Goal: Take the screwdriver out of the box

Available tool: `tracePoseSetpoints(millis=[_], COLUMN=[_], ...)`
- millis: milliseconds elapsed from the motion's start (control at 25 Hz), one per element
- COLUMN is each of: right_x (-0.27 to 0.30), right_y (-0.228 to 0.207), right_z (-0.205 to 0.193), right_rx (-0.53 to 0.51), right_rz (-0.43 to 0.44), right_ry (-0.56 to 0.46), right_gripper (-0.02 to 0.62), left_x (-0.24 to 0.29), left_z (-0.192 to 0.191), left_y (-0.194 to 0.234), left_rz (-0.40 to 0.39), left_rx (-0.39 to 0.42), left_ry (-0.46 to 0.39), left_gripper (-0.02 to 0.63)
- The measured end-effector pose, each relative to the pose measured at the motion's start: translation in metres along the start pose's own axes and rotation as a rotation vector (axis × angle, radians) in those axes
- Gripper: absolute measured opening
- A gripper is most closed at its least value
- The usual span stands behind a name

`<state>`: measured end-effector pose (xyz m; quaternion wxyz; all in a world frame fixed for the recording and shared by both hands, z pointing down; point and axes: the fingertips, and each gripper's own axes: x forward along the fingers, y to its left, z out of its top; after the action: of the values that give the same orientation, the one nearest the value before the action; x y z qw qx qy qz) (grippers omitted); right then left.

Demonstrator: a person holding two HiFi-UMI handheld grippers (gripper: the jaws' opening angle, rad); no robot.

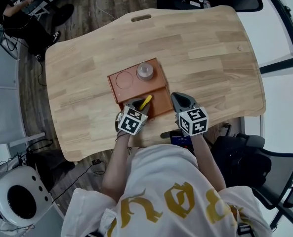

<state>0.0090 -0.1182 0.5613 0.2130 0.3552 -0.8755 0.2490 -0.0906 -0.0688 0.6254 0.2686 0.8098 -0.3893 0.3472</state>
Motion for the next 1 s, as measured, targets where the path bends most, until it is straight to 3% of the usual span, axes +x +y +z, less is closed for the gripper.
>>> tracePoseSetpoints(millis=[200,320,600,760,1000], right_x=[0.0,-0.002,-0.012,-0.021,-0.037], right_y=[0.008,0.013,0.02,0.031,0.046], right_z=[0.01,0.02,0.037,0.05,0.067], right_rx=[-0.029,-0.054,-0.111,-0.113,-0.128], right_rz=[-0.001,-0.003,-0.022,-0.02,-0.022], right_ry=[-0.02,-0.044,-0.096,-0.139,-0.201], right_gripper=[0.011,0.011,0.011,0.011,0.011], left_x=[-0.017,-0.028,-0.068,-0.097,-0.136], left_z=[0.008,0.016,0.04,0.057,0.076], left_y=[0.0,-0.001,0.006,0.01,0.012], left_rz=[0.019,0.007,0.018,0.025,0.032], left_rx=[0.014,-0.026,-0.173,-0.198,-0.243], left_ry=[-0.058,-0.112,-0.348,-0.496,-0.654], left_gripper=[0.08,0.081,0.08,0.081,0.081])
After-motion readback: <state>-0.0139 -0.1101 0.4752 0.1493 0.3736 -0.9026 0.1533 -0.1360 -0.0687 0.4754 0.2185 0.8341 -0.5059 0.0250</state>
